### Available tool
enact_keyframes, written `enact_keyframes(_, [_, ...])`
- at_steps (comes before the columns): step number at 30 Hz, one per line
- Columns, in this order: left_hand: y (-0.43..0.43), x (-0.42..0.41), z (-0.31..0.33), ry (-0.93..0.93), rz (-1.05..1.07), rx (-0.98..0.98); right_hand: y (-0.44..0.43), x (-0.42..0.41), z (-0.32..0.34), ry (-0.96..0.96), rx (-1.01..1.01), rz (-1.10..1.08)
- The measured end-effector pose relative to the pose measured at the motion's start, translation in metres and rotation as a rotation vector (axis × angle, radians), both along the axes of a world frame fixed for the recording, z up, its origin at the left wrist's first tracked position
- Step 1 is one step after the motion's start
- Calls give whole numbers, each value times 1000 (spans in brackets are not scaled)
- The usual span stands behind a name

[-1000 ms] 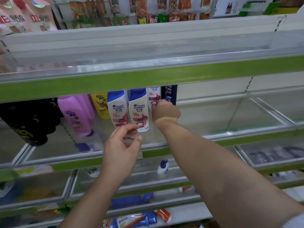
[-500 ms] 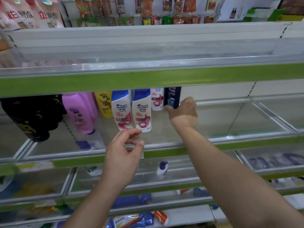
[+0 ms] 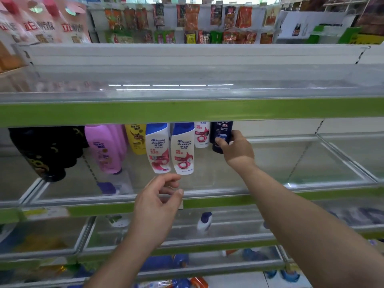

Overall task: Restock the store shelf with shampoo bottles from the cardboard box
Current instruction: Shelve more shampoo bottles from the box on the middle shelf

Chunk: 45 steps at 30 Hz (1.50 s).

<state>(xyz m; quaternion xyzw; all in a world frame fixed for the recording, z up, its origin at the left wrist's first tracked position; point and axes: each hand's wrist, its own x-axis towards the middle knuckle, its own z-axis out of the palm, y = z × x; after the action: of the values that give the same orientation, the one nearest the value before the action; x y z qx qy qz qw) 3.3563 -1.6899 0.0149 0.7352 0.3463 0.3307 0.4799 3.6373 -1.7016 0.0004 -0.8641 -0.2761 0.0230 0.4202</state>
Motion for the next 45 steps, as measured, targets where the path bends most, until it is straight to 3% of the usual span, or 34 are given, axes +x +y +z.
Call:
enact_keyframes(6, [6,-2,-1,-18,-15,-18,-7,22,8,177,86,224])
enact_keyframes(13, [12,-8,-2,-42,-62,-8,-6,27,14,174,22,304])
enact_keyframes(17, [6,-13,-7,-60,-113,-20,-9,26,11,186,2,240])
enact_keyframes(20, [-12,-13,-25,-31,-209,-9,-31,18,13,202,85,65])
enact_keyframes(24, [-56,-10,-82,161,-418,169,-101,-8,14,73,171,-76])
enact_keyframes(28, [-88,0,-138,361,-510,160,-190,-46,-6,42,279,-243])
enact_keyframes(31, [-105,8,-172,453,-506,115,-251,-67,-48,156,195,-317])
enact_keyframes(35, [-137,11,-214,581,-472,96,-329,-77,-138,317,-65,-345])
enact_keyframes(40, [-209,9,-259,686,-352,56,-409,-75,-234,522,-289,-211])
enact_keyframes(45, [-292,2,-299,730,-232,-70,-468,-73,-287,588,-473,-50])
